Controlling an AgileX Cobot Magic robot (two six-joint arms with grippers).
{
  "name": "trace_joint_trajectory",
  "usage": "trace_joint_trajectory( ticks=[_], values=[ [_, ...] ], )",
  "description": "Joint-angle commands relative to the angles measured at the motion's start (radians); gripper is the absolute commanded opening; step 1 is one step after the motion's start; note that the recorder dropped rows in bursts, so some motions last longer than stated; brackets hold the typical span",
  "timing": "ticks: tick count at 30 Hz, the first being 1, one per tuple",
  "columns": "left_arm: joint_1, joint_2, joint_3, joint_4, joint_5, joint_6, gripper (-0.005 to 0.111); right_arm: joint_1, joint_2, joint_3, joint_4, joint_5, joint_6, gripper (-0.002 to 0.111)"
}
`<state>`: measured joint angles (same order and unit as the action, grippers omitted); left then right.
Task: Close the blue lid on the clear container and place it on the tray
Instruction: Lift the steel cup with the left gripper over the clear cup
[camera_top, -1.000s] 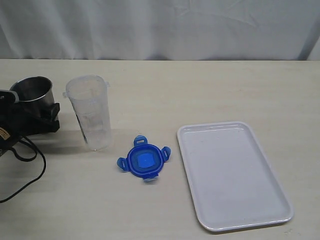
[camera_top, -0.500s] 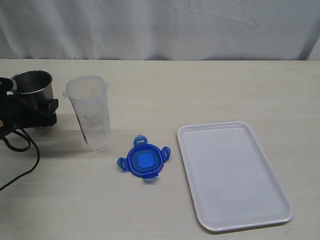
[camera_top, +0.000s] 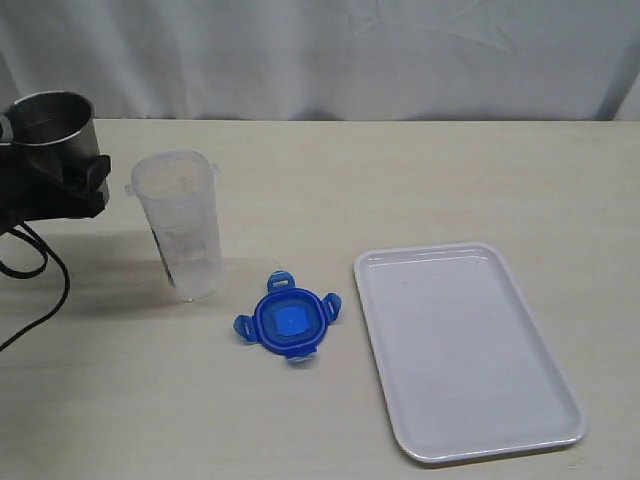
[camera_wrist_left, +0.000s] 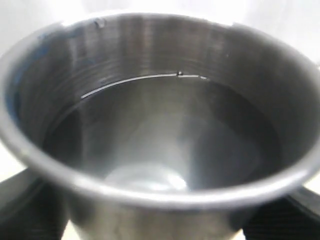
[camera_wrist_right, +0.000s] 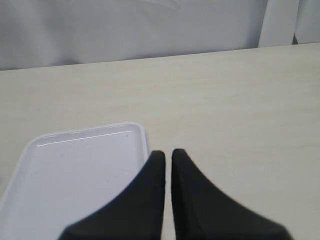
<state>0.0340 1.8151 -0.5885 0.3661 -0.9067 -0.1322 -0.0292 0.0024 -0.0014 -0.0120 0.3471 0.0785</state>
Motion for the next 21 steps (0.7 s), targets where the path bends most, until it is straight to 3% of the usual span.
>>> trace_joint_trajectory(
  ticks=[1,21],
  values=[
    [0.000,-0.085,-0.008,0.069,-0.070,-0.080,0.000,-0.004,-0.002,0.001,-0.003,-0.007,0.001,0.005],
    [-0.019,-0.157,-0.064,0.244,0.015,-0.095,0.000,-0.004,-0.002,0.001,-0.003,-0.007,0.001,0.005]
  ],
)
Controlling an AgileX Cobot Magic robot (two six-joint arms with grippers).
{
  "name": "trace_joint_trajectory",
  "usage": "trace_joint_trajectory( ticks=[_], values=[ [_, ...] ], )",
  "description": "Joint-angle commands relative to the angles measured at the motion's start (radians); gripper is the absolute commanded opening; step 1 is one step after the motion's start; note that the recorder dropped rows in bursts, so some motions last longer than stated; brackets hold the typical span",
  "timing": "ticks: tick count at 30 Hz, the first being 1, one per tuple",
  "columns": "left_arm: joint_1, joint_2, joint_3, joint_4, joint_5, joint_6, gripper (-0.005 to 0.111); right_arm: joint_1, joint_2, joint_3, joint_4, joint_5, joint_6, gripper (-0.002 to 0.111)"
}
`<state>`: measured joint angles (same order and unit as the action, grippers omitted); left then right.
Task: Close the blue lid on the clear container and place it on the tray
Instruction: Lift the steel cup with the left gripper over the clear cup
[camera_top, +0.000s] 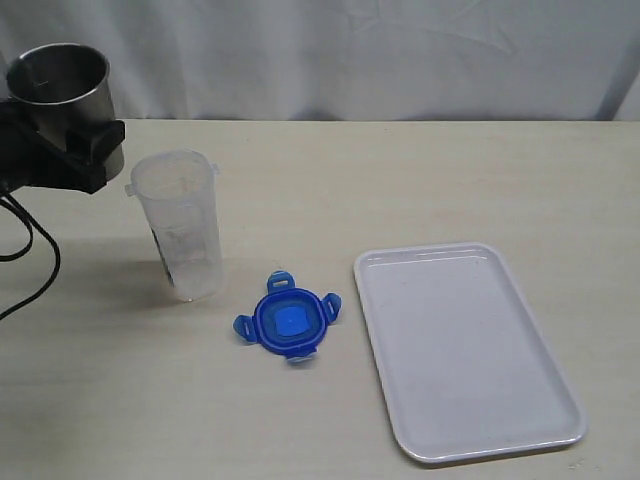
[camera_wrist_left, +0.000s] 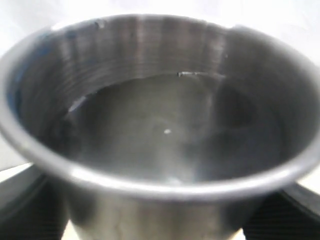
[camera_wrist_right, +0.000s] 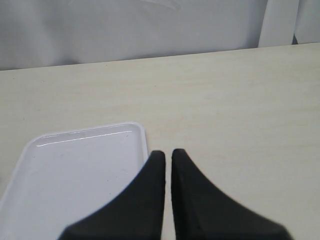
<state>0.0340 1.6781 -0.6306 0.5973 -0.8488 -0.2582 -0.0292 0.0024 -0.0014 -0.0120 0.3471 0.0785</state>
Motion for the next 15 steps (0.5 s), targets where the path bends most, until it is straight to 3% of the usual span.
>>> trace_joint_trajectory(
  ticks=[1,6,15],
  values=[
    [-0.025,-0.020,-0.025,0.029,-0.029,0.055,0.000,-0.004,-0.002,0.001,-0.003,-0.007,0.001,0.005],
    [-0.058,-0.020,-0.050,0.046,0.040,0.083,0.000,-0.004,-0.002,0.001,-0.003,-0.007,0.001,0.005],
    [-0.058,-0.020,-0.051,0.046,0.051,0.250,0.000,-0.004,-0.002,0.001,-0.003,-0.007,0.001,0.005]
  ],
)
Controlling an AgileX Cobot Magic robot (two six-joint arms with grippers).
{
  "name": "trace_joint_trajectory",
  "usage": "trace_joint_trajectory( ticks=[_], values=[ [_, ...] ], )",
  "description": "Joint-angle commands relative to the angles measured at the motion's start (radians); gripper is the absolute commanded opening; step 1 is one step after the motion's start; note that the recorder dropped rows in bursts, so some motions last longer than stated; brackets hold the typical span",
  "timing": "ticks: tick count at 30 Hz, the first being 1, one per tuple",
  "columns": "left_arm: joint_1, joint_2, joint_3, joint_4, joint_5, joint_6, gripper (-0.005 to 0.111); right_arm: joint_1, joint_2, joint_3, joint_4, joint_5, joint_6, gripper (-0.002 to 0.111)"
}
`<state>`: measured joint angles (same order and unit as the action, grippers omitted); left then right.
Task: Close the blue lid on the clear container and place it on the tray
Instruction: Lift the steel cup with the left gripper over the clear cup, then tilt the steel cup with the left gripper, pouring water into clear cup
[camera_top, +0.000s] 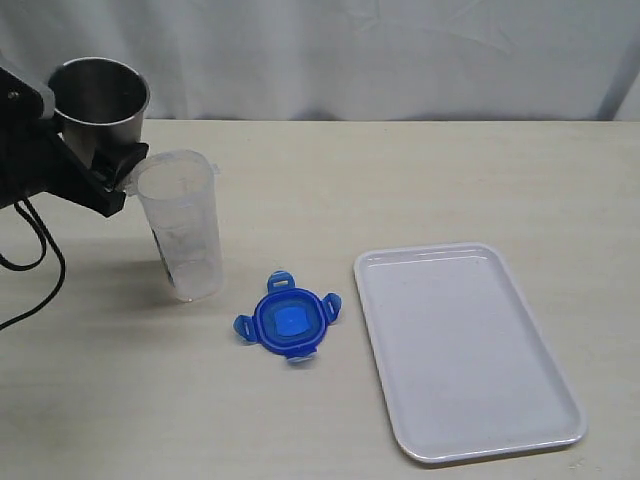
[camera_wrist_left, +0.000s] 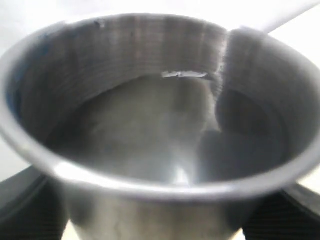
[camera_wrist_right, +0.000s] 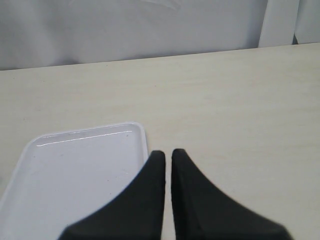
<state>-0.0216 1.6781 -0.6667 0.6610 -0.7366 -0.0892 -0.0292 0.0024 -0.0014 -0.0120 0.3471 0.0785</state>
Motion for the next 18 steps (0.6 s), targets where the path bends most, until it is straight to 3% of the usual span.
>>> trace_joint_trajectory(
  ticks=[1,18],
  values=[
    [-0.002,-0.020,-0.015,-0.018,-0.062,0.095,0.000,-0.004,-0.002,0.001,-0.003,-0.007,0.001,0.005],
    [-0.002,-0.020,-0.015,-0.026,-0.062,0.302,0.000,-0.004,-0.002,0.001,-0.001,-0.007,0.001,0.005]
  ],
)
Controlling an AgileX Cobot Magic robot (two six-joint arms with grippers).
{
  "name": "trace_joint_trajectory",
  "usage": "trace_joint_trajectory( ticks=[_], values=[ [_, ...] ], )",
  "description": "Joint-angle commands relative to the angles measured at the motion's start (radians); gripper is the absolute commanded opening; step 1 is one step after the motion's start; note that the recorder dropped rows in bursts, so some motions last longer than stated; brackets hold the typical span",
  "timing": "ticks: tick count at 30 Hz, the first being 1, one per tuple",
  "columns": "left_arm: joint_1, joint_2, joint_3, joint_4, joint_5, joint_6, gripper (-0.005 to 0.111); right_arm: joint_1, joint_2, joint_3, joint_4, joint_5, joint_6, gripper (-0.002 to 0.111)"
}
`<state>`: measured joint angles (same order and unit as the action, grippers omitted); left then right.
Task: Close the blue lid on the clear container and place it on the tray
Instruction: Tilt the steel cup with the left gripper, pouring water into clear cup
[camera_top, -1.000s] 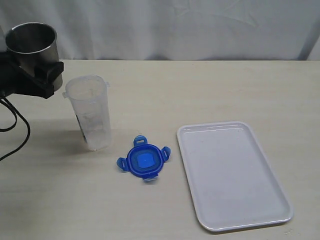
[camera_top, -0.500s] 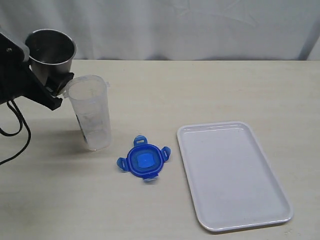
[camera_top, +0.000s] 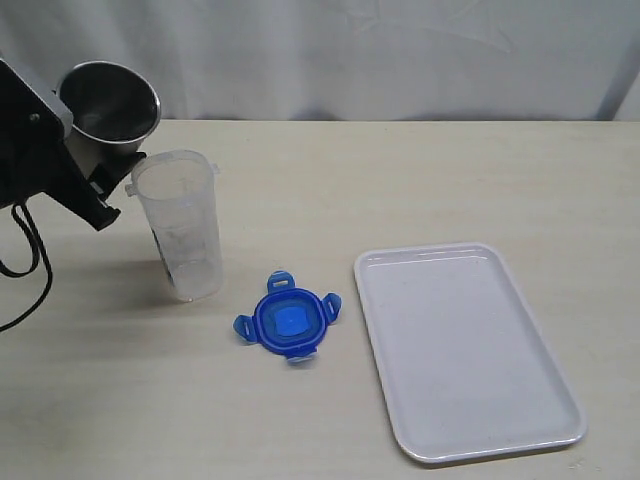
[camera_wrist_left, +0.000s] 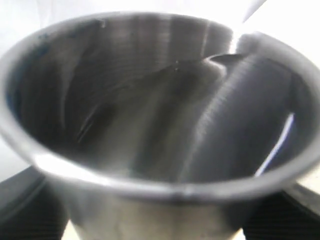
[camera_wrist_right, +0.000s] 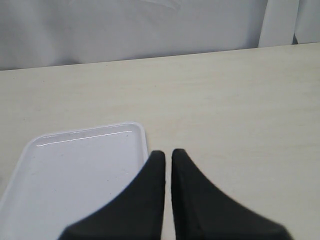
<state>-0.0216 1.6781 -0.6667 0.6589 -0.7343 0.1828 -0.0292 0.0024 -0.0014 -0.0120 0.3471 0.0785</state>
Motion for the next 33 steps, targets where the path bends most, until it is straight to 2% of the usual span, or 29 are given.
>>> trace_joint_trajectory(
  ticks=[1,5,33],
  values=[
    [-0.002,-0.020,-0.015,-0.024,-0.066,0.032,0.000,-0.004,-0.002,0.001,-0.001,-0.007,0.001,0.005],
    [-0.002,-0.020,-0.015,-0.024,-0.080,0.114,0.000,-0.004,-0.002,0.001,-0.001,-0.007,0.001,0.005],
    [-0.002,-0.020,-0.015,-0.028,-0.112,0.240,0.000,-0.004,-0.002,0.001,-0.001,-0.007,0.001,0.005]
  ],
)
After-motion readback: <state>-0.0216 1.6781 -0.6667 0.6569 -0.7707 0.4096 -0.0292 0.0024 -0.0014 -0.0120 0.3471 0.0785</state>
